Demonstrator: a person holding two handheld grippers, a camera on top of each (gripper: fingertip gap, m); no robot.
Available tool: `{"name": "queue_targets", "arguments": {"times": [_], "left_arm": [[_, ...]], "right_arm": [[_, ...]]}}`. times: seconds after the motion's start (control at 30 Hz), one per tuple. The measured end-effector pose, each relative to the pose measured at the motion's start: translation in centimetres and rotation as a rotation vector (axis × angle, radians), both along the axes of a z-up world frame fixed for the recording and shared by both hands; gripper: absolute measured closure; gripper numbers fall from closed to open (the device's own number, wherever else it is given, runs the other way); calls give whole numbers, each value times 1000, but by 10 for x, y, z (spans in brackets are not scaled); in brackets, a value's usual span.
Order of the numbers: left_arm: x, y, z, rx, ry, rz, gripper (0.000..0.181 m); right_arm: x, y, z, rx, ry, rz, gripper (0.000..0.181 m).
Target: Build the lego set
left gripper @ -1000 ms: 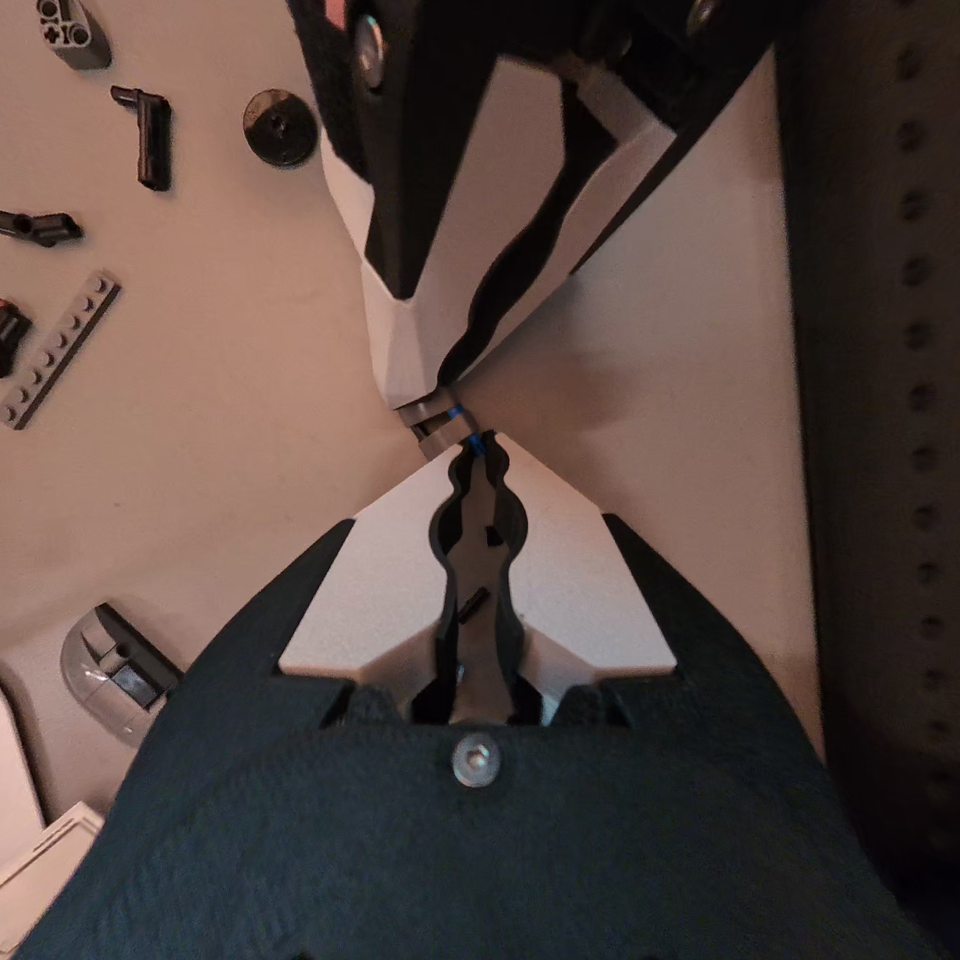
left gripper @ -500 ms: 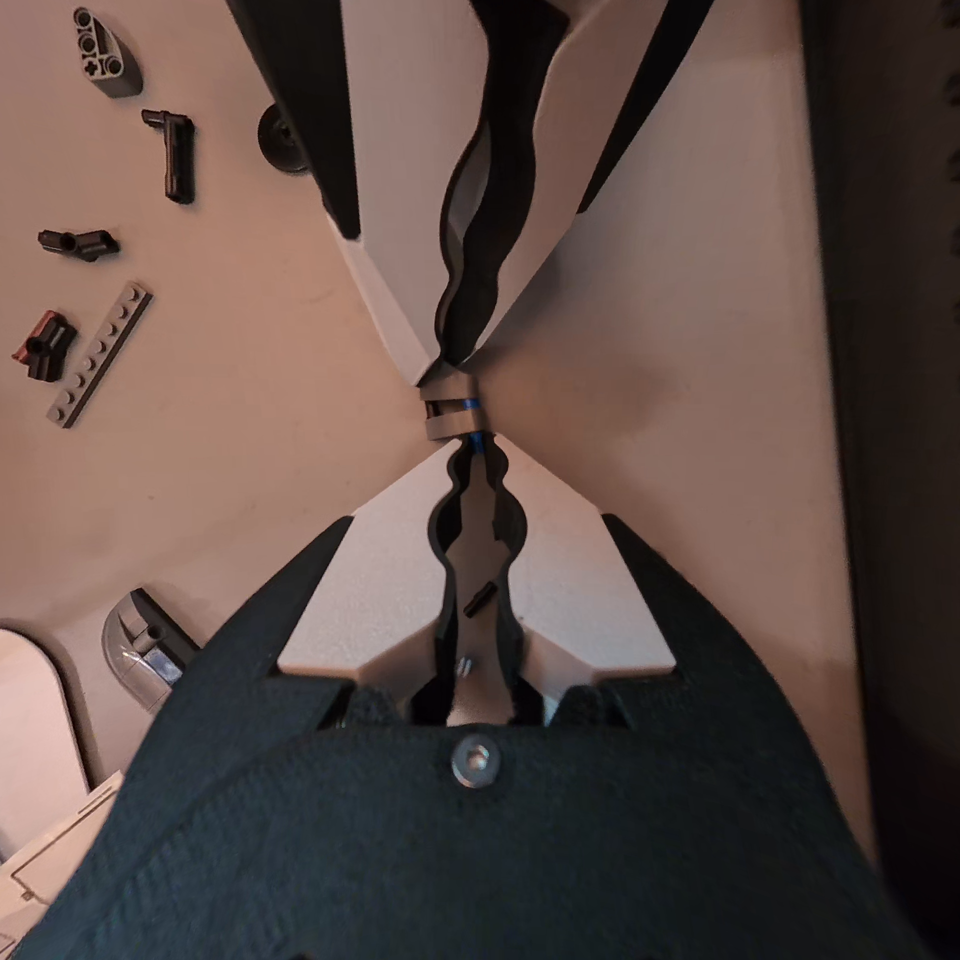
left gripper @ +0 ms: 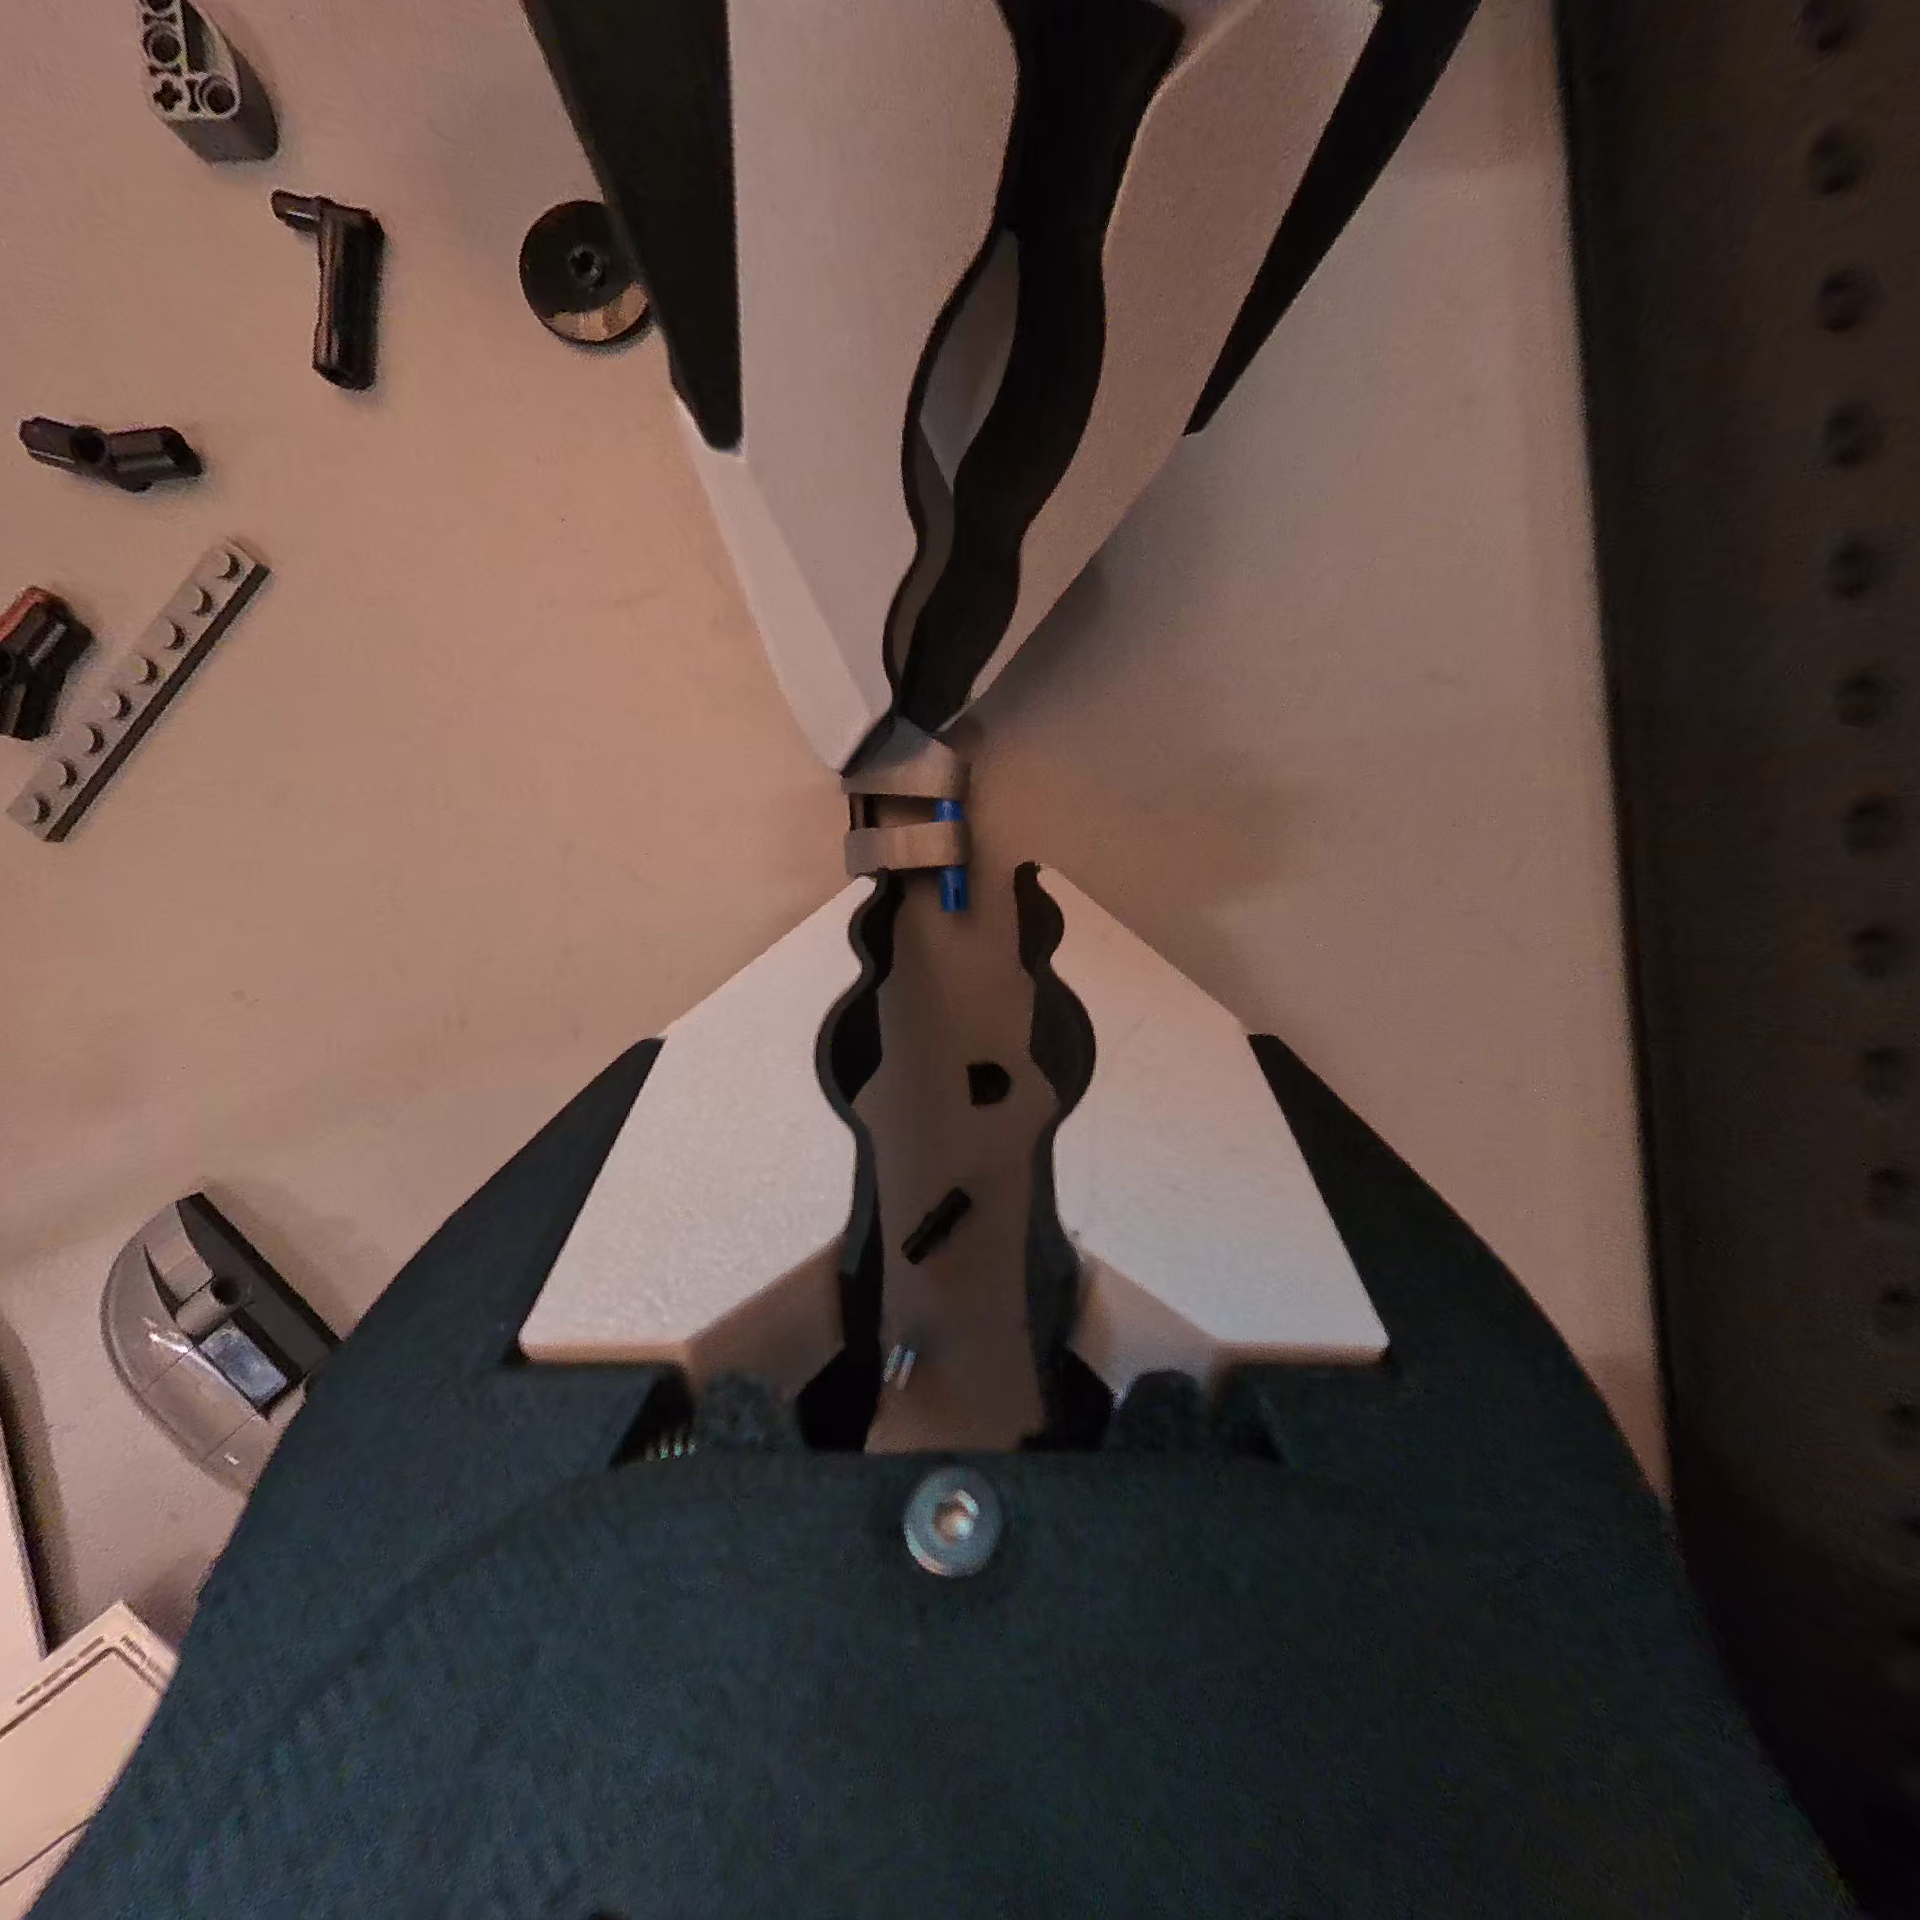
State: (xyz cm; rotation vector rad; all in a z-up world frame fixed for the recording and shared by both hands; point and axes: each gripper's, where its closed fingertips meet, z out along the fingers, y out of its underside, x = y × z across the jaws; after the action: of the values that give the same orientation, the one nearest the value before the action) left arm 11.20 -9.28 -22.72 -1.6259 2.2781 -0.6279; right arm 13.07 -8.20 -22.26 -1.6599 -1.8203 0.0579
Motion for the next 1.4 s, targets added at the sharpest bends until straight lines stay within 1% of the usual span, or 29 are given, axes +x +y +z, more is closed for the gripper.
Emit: {"name": "queue_targets", "arguments": {"times": [0.37, 0.47, 0.53, 0.57, 0.67, 0.83, 0.97, 1.1, 1.4], "left_arm": [[2, 1, 0, 1, -3, 19, 161], [2, 1, 0, 3, -1, 22, 158], [0, 1, 0, 5, 10, 31, 150], [-2, 2, 1, 6, 15, 31, 149], [-3, 1, 4, -11, -6, 28, 149], [-1, -3, 0, -13, 9, 17, 150], [1, -1, 1, -17, -2, 27, 156], [1, 0, 1, -8, -5, 28, 157], [6, -1, 3, -26, -28, 38, 150]], "right_arm": [[0, 0, 0, -16, 27, 5, 174], [0, 0, 1, -8, 26, 6, 174], [-1, 0, 2, -1, 33, 13, 175], [-2, -1, 3, 0, 39, 19, 176], [-3, -2, 3, 21, 29, 31, 176], [-4, -3, 4, 19, 31, 38, 176], [-4, -4, 4, 16, 34, 44, 177], [-3, -4, 4, 3, 40, 38, 176], [1, -3, 3, -87, 81, -14, 172]]}}
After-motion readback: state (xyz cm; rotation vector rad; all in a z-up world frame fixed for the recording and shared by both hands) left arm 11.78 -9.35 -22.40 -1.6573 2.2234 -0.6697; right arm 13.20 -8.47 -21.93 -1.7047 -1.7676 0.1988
